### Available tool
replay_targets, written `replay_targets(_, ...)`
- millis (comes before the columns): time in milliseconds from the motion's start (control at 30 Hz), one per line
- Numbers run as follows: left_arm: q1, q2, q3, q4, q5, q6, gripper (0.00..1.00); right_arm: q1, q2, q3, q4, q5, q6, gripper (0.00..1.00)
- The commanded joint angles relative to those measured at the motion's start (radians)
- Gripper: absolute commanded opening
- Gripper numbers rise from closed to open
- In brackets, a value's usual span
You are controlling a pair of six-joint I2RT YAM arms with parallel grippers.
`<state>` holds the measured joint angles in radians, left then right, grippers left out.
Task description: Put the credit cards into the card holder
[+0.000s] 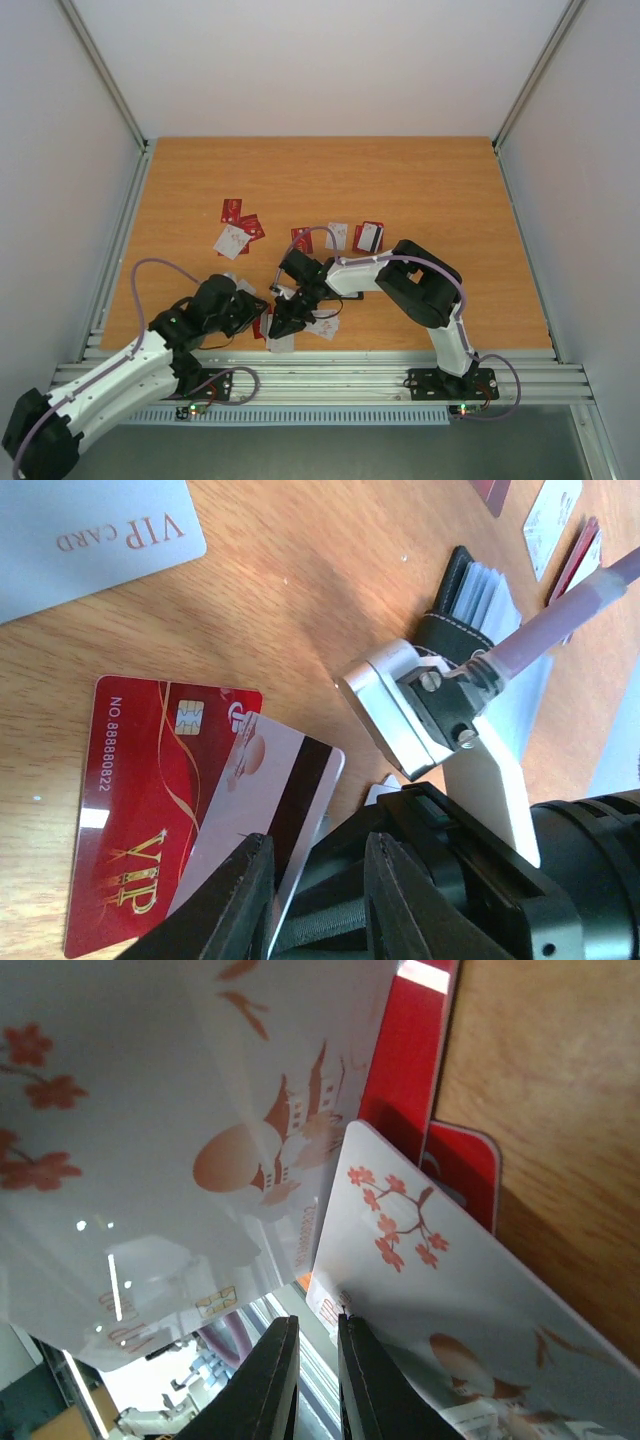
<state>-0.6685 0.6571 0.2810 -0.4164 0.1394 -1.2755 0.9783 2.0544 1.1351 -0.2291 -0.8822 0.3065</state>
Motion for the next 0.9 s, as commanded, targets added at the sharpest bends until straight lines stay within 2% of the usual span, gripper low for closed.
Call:
replay_targets(0, 0.0, 0.032, -0.026, 0.106, 0.022, 0.022, 0.28, -0.012, 0.058, -0.022, -0.087, 0.111, 0.011, 0.14)
replay_targets(200, 0.001, 0.065, -0.038, 0.073, 0.019, 0.047, 0.26, -0.024, 0.056, -0.035, -0.073, 0.114, 0.018, 0.14)
replay_targets(333, 0.0, 0.103, -0.022, 0.072, 0.017, 0.075, 0.19, -0.028, 0.059, -0.035, -0.072, 0.115, 0.019, 0.14)
replay_targets(533, 0.001, 0.171, 0.021, 0.056, 0.01, 0.122, 0.01, -0.032, 0.055, -0.033, -0.074, 0.114, 0.016, 0.14)
replay_targets(600, 0.0, 0.184, 0.042, 0.033, 0.005, 0.135, 0.0, -0.034, 0.05, -0.025, -0.082, 0.112, 0.01, 0.14)
replay_targets(700, 0.0, 0.173, 0.098, -0.037, -0.006, 0.168, 0.0, -0.04, 0.027, 0.005, -0.119, 0.115, -0.013, 0.14)
replay_targets(867, 0.001, 0.116, 0.25, -0.254, -0.055, 0.287, 0.0, -0.087, -0.072, 0.063, -0.199, 0.122, -0.045, 0.16)
